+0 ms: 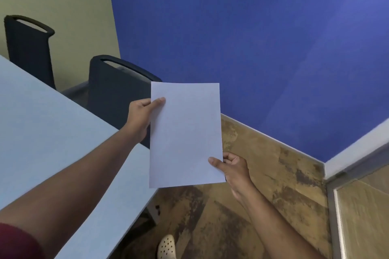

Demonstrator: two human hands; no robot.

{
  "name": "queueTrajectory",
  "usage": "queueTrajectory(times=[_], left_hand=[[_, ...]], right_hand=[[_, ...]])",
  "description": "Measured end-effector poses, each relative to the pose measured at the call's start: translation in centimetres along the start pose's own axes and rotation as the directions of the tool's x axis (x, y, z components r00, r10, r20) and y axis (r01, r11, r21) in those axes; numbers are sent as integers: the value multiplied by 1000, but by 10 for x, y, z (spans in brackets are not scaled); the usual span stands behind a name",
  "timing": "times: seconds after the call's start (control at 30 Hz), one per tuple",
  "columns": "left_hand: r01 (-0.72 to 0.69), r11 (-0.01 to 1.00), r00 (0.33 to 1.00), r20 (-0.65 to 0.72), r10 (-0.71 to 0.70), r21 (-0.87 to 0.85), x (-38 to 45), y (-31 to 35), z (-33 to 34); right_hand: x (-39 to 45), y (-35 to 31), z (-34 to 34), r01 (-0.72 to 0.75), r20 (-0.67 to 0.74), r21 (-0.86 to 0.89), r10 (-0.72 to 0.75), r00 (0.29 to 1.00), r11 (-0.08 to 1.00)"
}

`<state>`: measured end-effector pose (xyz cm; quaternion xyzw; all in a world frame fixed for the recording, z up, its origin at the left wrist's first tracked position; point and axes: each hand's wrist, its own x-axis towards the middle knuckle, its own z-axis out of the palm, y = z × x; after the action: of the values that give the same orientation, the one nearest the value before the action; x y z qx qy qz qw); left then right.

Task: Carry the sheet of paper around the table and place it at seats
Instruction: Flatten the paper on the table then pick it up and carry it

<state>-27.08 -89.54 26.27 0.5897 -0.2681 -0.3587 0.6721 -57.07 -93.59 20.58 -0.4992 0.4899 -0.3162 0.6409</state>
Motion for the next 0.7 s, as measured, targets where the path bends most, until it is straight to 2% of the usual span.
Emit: queueTrajectory(times=[0.23, 0.47, 0.6, 0.7], left_hand=[[-29, 997, 998, -65, 24, -74, 124, 21, 13], [-36, 998, 979, -205, 25, -51, 206, 34, 5], [-67, 998, 941, -333, 57, -20, 243, 40, -3], [-85, 996, 882, -465, 77, 2, 266, 42, -9]], right_hand=[[135, -72, 18, 42, 77, -62, -37, 996, 997], [242, -115, 48, 48, 242, -104, -22, 970, 993], [315, -139, 70, 56, 386, -104, -12, 923, 993], [369, -154, 91, 68, 493, -126, 2, 870, 990]])
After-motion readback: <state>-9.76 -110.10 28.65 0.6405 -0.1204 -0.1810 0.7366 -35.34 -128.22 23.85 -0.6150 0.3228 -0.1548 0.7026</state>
